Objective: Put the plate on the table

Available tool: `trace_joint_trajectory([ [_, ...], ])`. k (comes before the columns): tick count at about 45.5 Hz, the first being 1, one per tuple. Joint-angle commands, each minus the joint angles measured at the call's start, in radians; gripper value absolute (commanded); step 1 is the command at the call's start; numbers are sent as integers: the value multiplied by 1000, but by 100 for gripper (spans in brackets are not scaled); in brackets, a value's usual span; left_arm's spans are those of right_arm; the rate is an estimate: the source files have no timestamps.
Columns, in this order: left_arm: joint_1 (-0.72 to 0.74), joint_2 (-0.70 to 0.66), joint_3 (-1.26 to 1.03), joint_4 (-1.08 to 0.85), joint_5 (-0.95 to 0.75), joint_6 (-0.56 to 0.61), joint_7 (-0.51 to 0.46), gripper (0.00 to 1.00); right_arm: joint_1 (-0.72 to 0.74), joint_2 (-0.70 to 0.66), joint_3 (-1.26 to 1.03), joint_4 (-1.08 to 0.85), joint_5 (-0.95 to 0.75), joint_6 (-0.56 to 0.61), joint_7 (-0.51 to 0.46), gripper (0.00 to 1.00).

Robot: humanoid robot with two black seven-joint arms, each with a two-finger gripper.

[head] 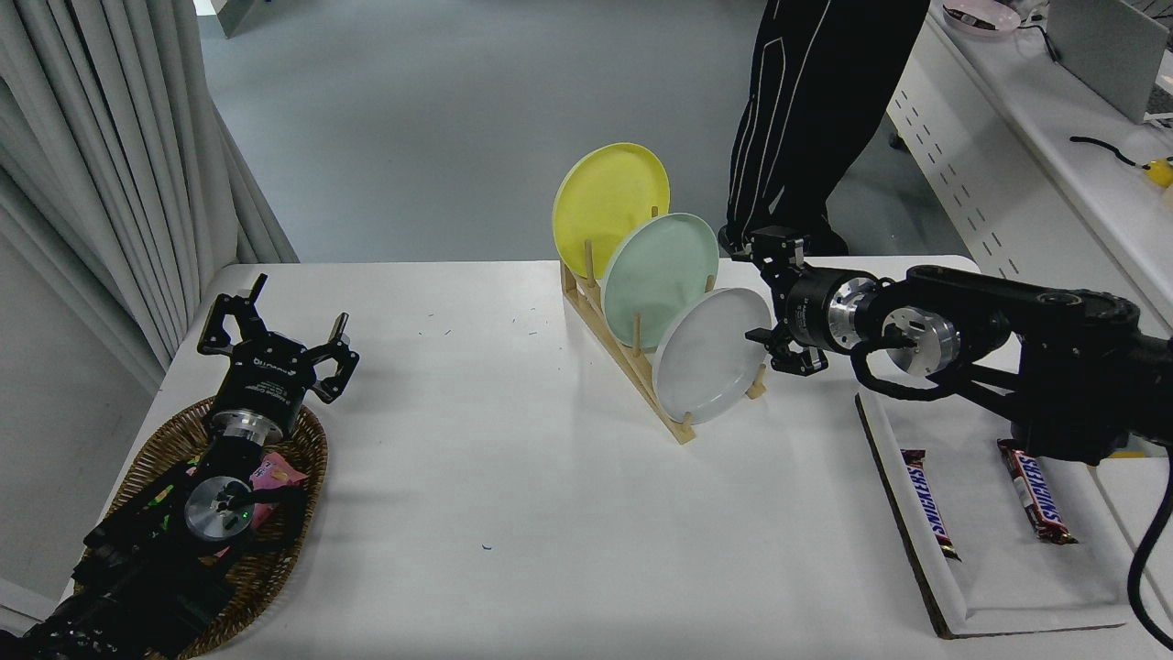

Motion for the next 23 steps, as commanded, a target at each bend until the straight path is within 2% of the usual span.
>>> trace_joint_trajectory([
  [1,0,0,0,0,-1,0,0,100,2,44,3,-74,-14,69,-2,96],
  [9,0,0,0,0,0,0,0,100,2,81,-4,-143,-14,136,-2,96],
  [17,0,0,0,0,0,0,0,100,2,112,-1,-194,-14,153,-5,96],
  [23,0,0,0,0,0,0,0,100,2,130,7,-236,-14,155,-5,89],
])
